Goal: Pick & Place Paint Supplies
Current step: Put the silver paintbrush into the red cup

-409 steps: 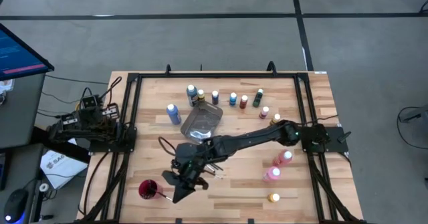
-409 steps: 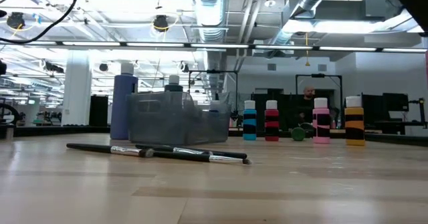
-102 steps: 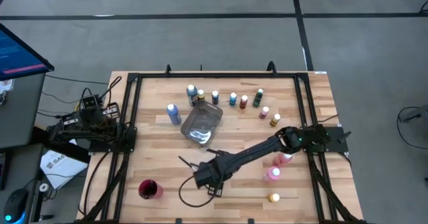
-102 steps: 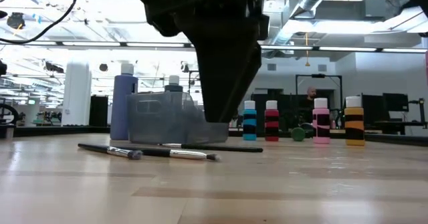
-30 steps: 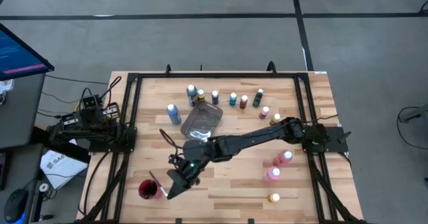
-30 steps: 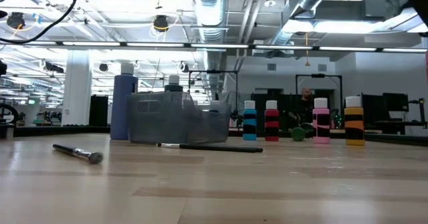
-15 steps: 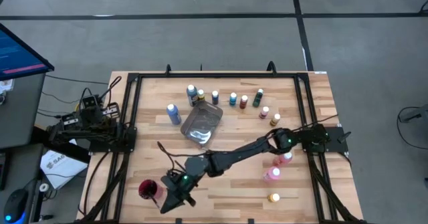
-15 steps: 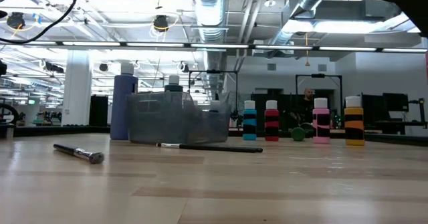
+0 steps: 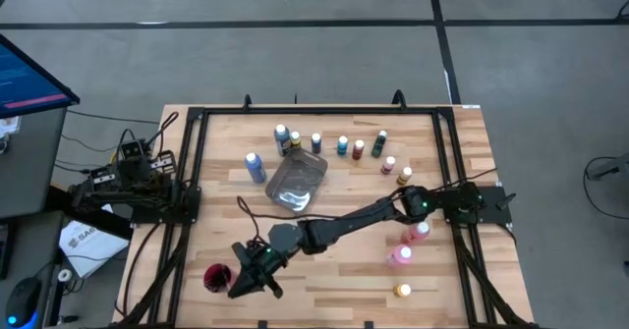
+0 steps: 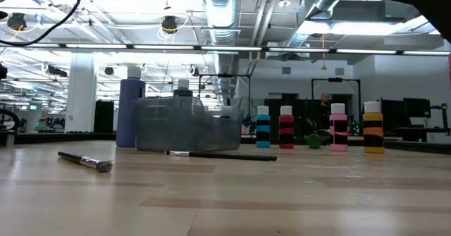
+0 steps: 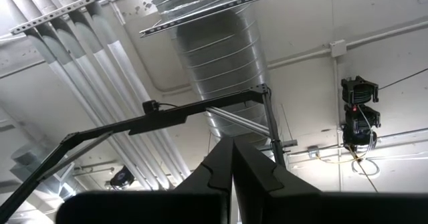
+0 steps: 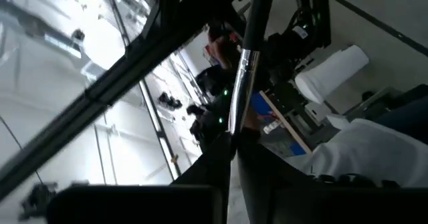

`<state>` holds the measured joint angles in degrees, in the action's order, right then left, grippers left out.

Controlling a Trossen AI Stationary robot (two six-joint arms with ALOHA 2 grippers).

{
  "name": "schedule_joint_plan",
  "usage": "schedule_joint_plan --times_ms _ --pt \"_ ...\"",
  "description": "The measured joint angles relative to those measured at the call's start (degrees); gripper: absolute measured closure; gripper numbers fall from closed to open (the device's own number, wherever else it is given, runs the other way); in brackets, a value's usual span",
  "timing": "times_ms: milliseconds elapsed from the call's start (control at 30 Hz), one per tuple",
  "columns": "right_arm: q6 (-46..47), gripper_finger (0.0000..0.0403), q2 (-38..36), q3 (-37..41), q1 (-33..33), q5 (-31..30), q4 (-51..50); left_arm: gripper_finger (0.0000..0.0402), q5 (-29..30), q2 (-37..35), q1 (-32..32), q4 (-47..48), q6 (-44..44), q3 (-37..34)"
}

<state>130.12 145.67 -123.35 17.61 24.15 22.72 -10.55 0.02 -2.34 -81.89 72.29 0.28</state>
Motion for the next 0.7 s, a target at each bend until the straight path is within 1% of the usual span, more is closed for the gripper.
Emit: schedule_joint_plan --times_ms 100,267,400,500,600,700 --pt "2.4 0.0368 0.0 0.0 0.0 -0.2 -0.4 0.0399 0.0 0.0 0.0 0.0 0.0 0.0" --pt "2.6 0.0346 0.0 0.0 0.0 -0.3 -2.3 0.0399 0.0 0.0 0.0 0.0 0.0 0.0" --pt "0.2 0.0328 0.0 0.0 -0.2 -0.8 -1.7 0.0399 0.0 0.0 0.0 0.0 0.0 0.0" --pt "-5.3 0.0310 -0.2 0.0 -0.5 -1.1 0.4 0.0399 0.0 0.0 0.0 0.0 0.0 0.0" --pt "-14.9 0.0288 -1.9 0.0 -1.2 0.4 0.2 0.0399 0.0 0.0 0.0 0.0 0.0 0.0" --pt "-25.1 0.0270 -5.1 0.0 -1.8 4.8 -4.1 0.0399 0.0 0.0 0.0 0.0 0.0 0.0"
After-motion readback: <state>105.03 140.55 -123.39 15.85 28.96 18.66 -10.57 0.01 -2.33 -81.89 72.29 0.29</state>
